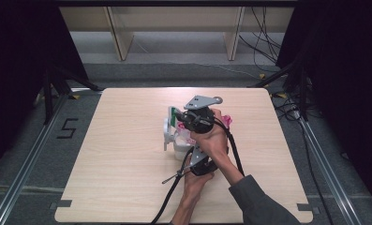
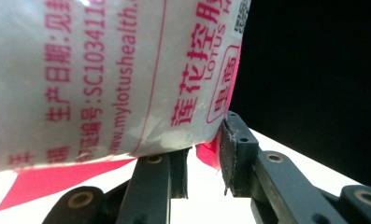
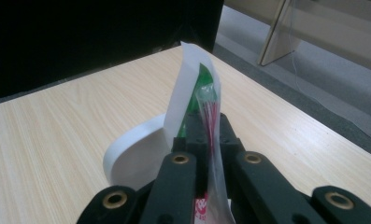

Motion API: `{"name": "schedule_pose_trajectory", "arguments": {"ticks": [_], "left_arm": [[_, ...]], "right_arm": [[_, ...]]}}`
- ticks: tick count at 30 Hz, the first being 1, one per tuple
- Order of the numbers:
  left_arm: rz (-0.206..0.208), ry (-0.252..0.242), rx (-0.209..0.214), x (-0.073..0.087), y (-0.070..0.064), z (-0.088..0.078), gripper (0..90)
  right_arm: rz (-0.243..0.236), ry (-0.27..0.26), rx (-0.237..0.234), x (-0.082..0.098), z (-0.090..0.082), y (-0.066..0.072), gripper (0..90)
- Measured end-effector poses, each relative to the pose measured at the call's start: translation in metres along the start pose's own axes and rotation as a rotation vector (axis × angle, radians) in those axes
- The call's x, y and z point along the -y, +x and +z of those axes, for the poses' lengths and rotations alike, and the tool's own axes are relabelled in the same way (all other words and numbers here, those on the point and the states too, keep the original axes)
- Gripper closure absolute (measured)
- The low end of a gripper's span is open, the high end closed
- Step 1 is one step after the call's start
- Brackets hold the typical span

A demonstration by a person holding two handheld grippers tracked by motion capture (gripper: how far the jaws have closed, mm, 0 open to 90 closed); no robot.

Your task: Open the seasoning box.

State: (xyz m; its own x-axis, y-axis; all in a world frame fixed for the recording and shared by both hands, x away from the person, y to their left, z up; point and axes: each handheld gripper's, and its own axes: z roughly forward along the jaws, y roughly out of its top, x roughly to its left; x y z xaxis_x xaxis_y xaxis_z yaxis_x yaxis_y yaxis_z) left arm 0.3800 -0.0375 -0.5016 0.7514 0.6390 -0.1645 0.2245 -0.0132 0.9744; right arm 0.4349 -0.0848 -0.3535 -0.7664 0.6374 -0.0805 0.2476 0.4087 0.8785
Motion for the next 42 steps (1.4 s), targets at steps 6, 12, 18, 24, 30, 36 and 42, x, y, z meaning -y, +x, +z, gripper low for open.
{"name": "schedule_pose_trajectory", "arguments": {"ticks": [6, 12, 18, 24, 30, 36, 42], "left_arm": [[-0.007, -0.008, -0.003, 0.000, -0.001, 0.001, 73.7], [-0.153, -0.139, 0.024, 0.000, -0.011, 0.009, 73.7], [-0.157, -0.134, 0.019, 0.000, -0.011, 0.008, 73.7], [-0.007, -0.004, -0.001, 0.000, -0.001, 0.000, 73.7], [-0.063, -0.058, -0.002, 0.000, -0.004, 0.004, 73.7], [-0.007, -0.009, -0.004, -0.001, -0.001, 0.000, 73.7], [-0.031, -0.046, 0.005, 0.001, -0.001, 0.003, 73.7]], "right_arm": [[0.010, -0.010, -0.001, 0.000, -0.002, -0.001, 88.9], [0.008, 0.004, 0.001, 0.000, -0.001, -0.001, 88.8], [0.017, -0.002, 0.002, 0.000, -0.001, 0.000, 88.8], [0.000, -0.003, 0.001, 0.000, 0.000, 0.000, 88.8], [0.004, 0.011, 0.008, 0.000, 0.000, 0.002, 88.8], [0.008, -0.018, 0.011, 0.000, 0.001, 0.001, 88.8], [0.008, -0.005, 0.001, -0.001, 0.000, 0.002, 88.9]]}}
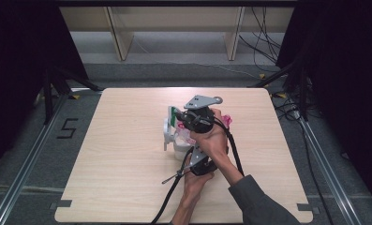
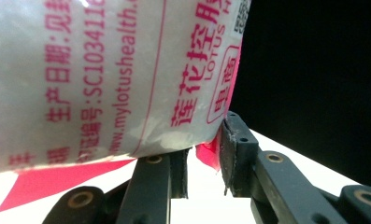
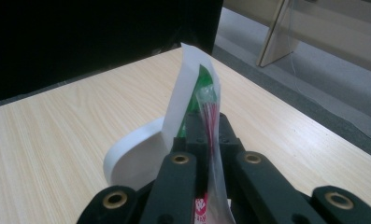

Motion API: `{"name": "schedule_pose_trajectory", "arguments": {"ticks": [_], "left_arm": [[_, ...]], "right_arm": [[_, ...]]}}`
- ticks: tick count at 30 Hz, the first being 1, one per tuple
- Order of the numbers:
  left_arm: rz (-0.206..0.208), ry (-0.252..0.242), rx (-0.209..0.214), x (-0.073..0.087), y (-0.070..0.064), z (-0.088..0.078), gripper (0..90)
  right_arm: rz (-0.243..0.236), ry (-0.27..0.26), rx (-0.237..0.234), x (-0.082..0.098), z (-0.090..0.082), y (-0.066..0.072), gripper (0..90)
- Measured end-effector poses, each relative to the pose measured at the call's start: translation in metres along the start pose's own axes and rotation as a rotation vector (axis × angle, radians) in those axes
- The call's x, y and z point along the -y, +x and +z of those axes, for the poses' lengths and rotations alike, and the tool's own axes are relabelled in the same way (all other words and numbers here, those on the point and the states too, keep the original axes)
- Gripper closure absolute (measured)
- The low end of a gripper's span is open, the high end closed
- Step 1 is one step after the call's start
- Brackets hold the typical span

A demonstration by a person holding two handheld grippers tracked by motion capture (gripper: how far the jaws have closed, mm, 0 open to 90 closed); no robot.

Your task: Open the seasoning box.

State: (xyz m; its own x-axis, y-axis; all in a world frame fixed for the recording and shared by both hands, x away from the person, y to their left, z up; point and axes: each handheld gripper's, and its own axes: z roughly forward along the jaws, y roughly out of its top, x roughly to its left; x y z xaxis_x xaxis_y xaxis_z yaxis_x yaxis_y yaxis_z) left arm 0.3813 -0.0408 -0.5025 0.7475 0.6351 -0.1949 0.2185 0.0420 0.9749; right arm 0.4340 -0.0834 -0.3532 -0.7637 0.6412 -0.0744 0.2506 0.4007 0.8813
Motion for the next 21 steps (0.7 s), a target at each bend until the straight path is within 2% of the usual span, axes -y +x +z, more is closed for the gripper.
{"name": "schedule_pose_trajectory", "arguments": {"ticks": [1, 2, 4, 7, 8, 9, 10, 11, 12, 13, 16, 17, 18, 19, 20, 21], "left_arm": [[-0.053, -0.048, 0.004, 0.0007, -0.0032, 0.0027, 73.7], [0.001, 0.003, 0.016, 0.0005, 0.0000, -0.0002, 73.6], [-0.042, -0.034, 0.020, 0.0004, -0.0026, 0.0018, 73.6], [-0.040, -0.034, 0.020, 0.0007, -0.0026, 0.0020, 73.7], [-0.027, -0.019, 0.019, 0.0008, -0.0017, 0.0012, 73.7], [-0.045, -0.032, 0.018, 0.0007, -0.0030, 0.0019, 73.7], [-0.005, -0.003, 0.018, 0.0002, -0.0003, -0.0002, 73.7], [0.004, 0.001, 0.018, 0.0000, 0.0004, -0.0004, 73.7], [-0.039, -0.038, 0.010, 0.0004, -0.0023, 0.0020, 73.7], [-0.053, -0.052, 0.002, 0.0006, -0.0030, 0.0026, 73.7], [-0.027, -0.025, -0.014, -0.0010, -0.0029, 0.0002, 73.7], [0.018, 0.000, 0.003, -0.0015, -0.0003, -0.0015, 73.7], [0.018, 0.004, 0.009, -0.0012, -0.0006, -0.0009, 73.7], [-0.011, -0.014, 0.003, -0.0004, -0.0022, 0.0010, 73.7], [0.004, 0.005, 0.016, 0.0003, -0.0008, 0.0006, 73.7], [-0.005, 0.001, 0.015, 0.0007, -0.0013, 0.0012, 73.7]], "right_arm": [[-0.003, -0.002, 0.009, 0.0007, 0.0012, 0.0010, 88.9], [-0.019, 0.012, 0.004, 0.0009, 0.0017, 0.0010, 88.9], [-0.021, 0.014, 0.013, 0.0018, 0.0039, 0.0033, 88.9], [-0.031, 0.013, 0.010, 0.0011, 0.0036, 0.0031, 88.9], [-0.029, 0.011, 0.011, 0.0014, 0.0038, 0.0028, 88.9], [-0.026, 0.016, 0.010, 0.0014, 0.0034, 0.0023, 88.9], [-0.027, 0.021, 0.006, 0.0011, 0.0027, 0.0013, 88.9], [-0.011, 0.016, 0.006, 0.0009, 0.0027, 0.0021, 88.9], [-0.017, 0.007, 0.009, 0.0006, 0.0026, 0.0021, 88.9], [-0.005, 0.005, 0.012, 0.0005, 0.0017, 0.0026, 88.9], [0.006, 0.004, 0.008, -0.0003, -0.0005, 0.0019, 88.9], [0.000, 0.004, 0.000, -0.0011, -0.0017, 0.0007, 88.9], [-0.008, 0.001, 0.000, -0.0015, -0.0018, 0.0003, 88.9], [0.000, 0.002, 0.006, -0.0004, -0.0004, 0.0022, 88.9], [-0.010, 0.019, 0.002, 0.0001, 0.0003, 0.0022, 88.9], [-0.035, 0.028, 0.004, 0.0009, 0.0020, 0.0021, 88.9]]}}
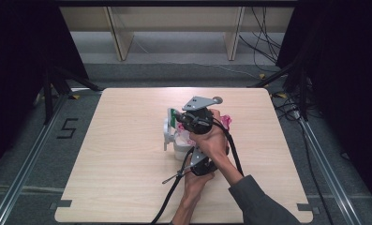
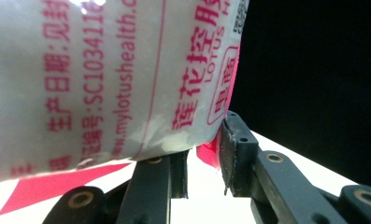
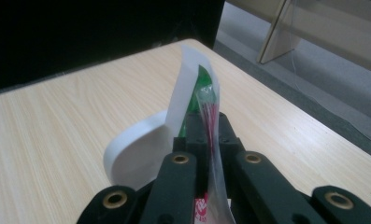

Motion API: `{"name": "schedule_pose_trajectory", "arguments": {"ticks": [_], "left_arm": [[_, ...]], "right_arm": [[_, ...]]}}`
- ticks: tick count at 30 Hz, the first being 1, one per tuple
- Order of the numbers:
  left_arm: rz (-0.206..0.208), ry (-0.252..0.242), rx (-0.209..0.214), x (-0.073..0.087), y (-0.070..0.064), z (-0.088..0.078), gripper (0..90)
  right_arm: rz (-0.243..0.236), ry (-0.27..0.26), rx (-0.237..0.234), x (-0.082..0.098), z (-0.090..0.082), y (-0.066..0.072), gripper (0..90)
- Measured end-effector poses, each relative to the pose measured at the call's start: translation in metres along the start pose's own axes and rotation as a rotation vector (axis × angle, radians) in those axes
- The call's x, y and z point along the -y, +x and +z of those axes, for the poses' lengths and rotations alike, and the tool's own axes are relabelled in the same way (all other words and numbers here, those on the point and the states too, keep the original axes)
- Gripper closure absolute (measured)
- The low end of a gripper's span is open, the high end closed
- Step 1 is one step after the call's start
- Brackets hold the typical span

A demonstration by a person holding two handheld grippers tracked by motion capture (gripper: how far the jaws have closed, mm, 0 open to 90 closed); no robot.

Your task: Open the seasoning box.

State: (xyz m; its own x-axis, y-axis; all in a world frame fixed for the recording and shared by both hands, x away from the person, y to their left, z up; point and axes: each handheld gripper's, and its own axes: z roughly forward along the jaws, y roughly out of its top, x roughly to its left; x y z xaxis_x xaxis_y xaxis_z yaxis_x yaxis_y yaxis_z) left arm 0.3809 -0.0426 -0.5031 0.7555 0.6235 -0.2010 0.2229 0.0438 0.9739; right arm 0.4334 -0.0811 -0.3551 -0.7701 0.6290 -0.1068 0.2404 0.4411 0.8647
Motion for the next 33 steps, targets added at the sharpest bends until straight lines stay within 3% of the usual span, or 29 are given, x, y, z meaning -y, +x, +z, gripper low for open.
{"name": "schedule_pose_trajectory", "arguments": {"ticks": [2, 5, 6, 7, 8, 9, 10, 22, 23, 24, 25, 26, 31, 32, 33], "left_arm": [[-0.033, -0.033, 0.010, 0.000, -0.002, 0.001, 73.7], [-0.033, -0.032, 0.007, 0.000, -0.002, 0.001, 73.7], [0.008, 0.001, -0.001, -0.001, 0.001, -0.001, 73.7], [0.015, 0.009, -0.006, -0.002, 0.001, -0.002, 73.7], [-0.009, -0.017, -0.008, -0.001, -0.001, 0.000, 73.7], [0.012, 0.007, -0.015, -0.001, 0.000, -0.002, 73.7], [-0.031, -0.030, -0.020, -0.001, -0.002, 0.000, 73.8], [-0.030, -0.030, -0.014, 0.000, -0.002, 0.001, 73.7], [0.022, 0.019, -0.014, 0.000, 0.001, -0.001, 73.7], [0.042, 0.040, -0.017, 0.000, 0.002, -0.002, 73.7], [-0.014, 0.005, -0.021, 0.001, -0.001, 0.000, 73.6], [-0.014, -0.004, -0.016, 0.002, 0.000, 0.002, 73.6], [-0.002, 0.025, -0.018, 0.002, 0.000, 0.001, 73.4], [-0.003, 0.031, -0.016, 0.003, -0.001, 0.001, 73.4], [-0.009, 0.013, -0.005, 0.005, 0.000, 0.004, 73.3]], "right_arm": [[0.014, -0.002, 0.010, 0.001, 0.002, 0.001, 88.9], [0.014, -0.007, 0.011, 0.001, 0.002, 0.002, 88.9], [0.017, -0.007, 0.006, 0.000, 0.001, 0.002, 88.9], [0.007, -0.005, 0.001, -0.001, 0.001, 0.001, 88.9], [0.021, -0.003, -0.001, -0.001, -0.001, 0.001, 88.9], [0.023, -0.017, 0.006, -0.001, 0.000, 0.001, 88.9], [0.014, -0.017, 0.003, -0.001, -0.001, 0.000, 88.9], [0.027, -0.012, 0.000, 0.000, -0.004, -0.001, 89.0], [0.034, -0.020, -0.001, 0.000, -0.004, -0.001, 89.0], [0.032, -0.032, 0.008, 0.001, -0.004, -0.002, 89.0], [0.046, -0.021, -0.003, 0.001, -0.006, -0.002, 89.0], [0.027, -0.031, -0.003, 0.001, -0.007, -0.004, 89.1], [0.061, -0.050, -0.010, 0.003, -0.015, -0.006, 89.4], [0.045, -0.058, -0.014, 0.004, -0.015, -0.008, 89.5], [0.063, -0.073, -0.006, 0.005, -0.016, -0.007, 89.5]]}}
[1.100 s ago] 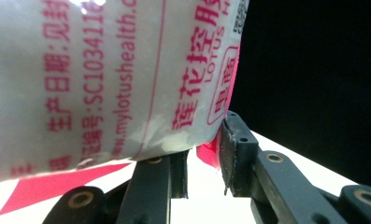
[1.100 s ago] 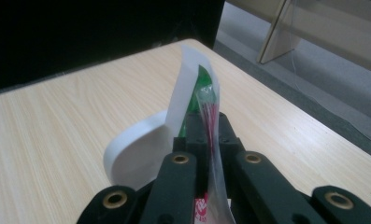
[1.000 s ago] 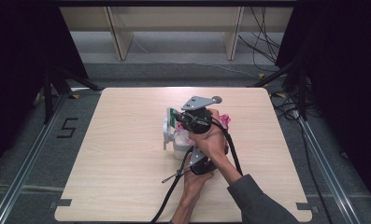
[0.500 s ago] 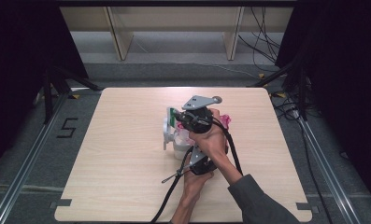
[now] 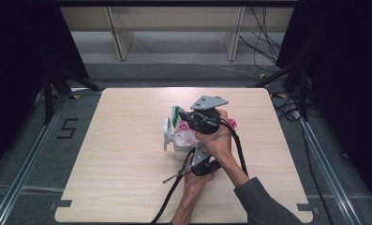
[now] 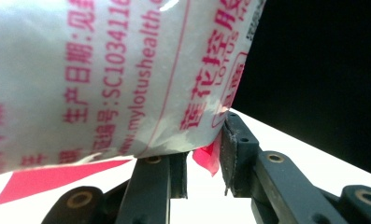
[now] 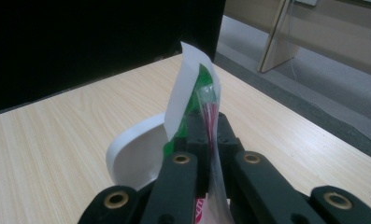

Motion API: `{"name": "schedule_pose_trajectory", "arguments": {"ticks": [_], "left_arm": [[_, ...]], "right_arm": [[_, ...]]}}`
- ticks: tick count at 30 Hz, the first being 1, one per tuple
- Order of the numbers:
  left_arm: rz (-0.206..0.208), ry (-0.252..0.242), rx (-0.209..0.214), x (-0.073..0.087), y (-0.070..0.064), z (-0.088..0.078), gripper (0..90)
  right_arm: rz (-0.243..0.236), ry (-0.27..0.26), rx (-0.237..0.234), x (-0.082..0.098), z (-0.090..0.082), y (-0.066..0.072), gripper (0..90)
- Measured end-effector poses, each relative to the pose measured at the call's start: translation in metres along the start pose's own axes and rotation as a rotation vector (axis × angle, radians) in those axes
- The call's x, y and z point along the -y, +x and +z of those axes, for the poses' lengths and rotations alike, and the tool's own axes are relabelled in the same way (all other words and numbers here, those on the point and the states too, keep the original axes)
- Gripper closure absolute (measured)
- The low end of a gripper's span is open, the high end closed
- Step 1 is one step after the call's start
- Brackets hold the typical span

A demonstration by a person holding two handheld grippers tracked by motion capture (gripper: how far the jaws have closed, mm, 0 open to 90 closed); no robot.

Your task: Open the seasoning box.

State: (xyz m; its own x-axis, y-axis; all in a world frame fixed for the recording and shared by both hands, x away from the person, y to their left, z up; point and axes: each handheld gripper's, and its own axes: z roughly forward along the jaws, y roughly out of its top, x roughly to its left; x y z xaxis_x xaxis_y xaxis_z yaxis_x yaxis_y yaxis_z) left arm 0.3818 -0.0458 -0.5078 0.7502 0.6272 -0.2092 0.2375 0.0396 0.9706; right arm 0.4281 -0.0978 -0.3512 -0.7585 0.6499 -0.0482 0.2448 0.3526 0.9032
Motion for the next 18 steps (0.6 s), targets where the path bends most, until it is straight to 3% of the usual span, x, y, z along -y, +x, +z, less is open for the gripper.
{"name": "schedule_pose_trajectory", "arguments": {"ticks": [2, 7, 11, 13, 14, 15, 18], "left_arm": [[0.004, 0.017, -0.001, 0.001, 0.000, 0.000, 73.0], [-0.008, 0.033, -0.004, 0.003, 0.000, 0.002, 71.1], [-0.008, 0.057, -0.005, 0.004, 0.001, 0.002, 69.7], [-0.013, 0.060, -0.012, 0.005, 0.001, 0.002, 69.2], [-0.012, 0.068, -0.011, 0.005, 0.002, 0.002, 68.9], [-0.020, 0.068, -0.014, 0.006, 0.001, 0.002, 68.7], [-0.015, 0.083, -0.017, 0.007, 0.001, 0.002, 68.0]], "right_arm": [[0.019, 0.006, -0.008, 0.002, -0.005, -0.002, 89.6], [0.011, -0.025, -0.009, 0.005, -0.014, -0.009, 89.8], [0.055, -0.046, 0.006, 0.008, -0.020, -0.009, 90.0], [0.056, -0.043, -0.006, 0.010, -0.022, -0.009, 90.0], [0.030, -0.053, -0.005, 0.011, -0.023, -0.011, 90.0], [0.056, -0.052, -0.014, 0.012, -0.024, -0.009, 90.0], [0.047, -0.078, -0.016, 0.016, -0.030, -0.010, 90.0]]}}
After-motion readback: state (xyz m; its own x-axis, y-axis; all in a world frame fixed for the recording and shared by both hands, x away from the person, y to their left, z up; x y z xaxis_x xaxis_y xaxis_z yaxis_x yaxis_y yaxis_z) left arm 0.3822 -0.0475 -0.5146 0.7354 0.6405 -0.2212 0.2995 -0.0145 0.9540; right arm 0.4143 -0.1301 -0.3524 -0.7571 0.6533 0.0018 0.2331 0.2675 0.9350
